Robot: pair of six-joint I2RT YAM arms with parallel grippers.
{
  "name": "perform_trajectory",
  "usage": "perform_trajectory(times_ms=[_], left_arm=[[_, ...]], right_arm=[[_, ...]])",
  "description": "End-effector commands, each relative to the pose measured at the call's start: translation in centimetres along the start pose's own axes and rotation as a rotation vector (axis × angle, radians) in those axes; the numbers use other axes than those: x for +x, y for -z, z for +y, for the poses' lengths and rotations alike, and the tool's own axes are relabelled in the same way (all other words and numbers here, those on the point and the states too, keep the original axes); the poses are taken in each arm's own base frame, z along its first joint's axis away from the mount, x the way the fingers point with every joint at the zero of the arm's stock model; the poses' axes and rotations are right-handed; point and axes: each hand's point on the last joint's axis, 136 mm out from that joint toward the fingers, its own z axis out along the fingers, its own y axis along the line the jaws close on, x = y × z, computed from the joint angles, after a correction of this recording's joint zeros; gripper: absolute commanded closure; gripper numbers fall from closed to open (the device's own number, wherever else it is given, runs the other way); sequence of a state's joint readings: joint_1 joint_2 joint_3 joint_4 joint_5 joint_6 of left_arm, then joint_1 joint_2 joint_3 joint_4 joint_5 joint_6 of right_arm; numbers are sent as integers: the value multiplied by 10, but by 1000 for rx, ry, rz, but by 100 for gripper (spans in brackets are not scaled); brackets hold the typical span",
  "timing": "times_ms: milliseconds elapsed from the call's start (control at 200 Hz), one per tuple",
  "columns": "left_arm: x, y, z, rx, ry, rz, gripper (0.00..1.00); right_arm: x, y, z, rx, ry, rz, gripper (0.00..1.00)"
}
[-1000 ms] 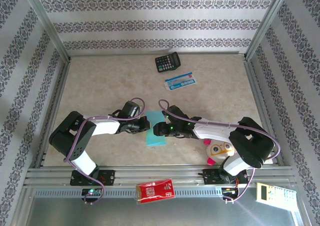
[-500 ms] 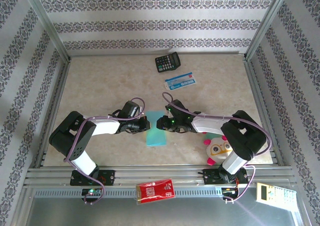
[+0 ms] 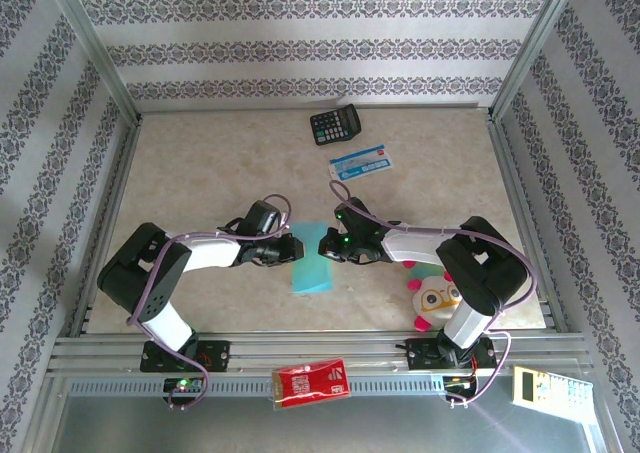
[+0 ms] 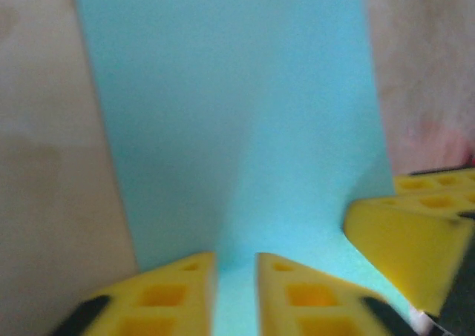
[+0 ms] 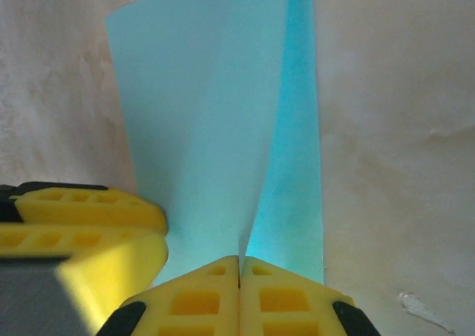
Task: Fold a paper plane with a square sheet of paper (pick it up from the middle)
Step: Fold the triangle a second time at the center of the table.
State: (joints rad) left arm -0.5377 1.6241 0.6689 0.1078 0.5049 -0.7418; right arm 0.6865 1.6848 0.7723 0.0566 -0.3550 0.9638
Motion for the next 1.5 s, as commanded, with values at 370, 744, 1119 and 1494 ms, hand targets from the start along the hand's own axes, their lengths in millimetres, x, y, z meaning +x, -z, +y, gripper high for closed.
perform_trajectory(times_ms=[370,744,1119,1494], left_arm=[[39,47,-57,-51,-630,-248,46],[80,19,-72,-168,-977,-268,36],[70,-1,-73,-251,-984,-275,51],[69,3,-74,-237,-952,-283,91]], right_arm=[[1,11,-1,-7,-203,37,99],[-1,10,0,-26,-243,54,100],[3,7,-4,-25,-254,58,100],[3,5,-10,-10,-257,52,99]])
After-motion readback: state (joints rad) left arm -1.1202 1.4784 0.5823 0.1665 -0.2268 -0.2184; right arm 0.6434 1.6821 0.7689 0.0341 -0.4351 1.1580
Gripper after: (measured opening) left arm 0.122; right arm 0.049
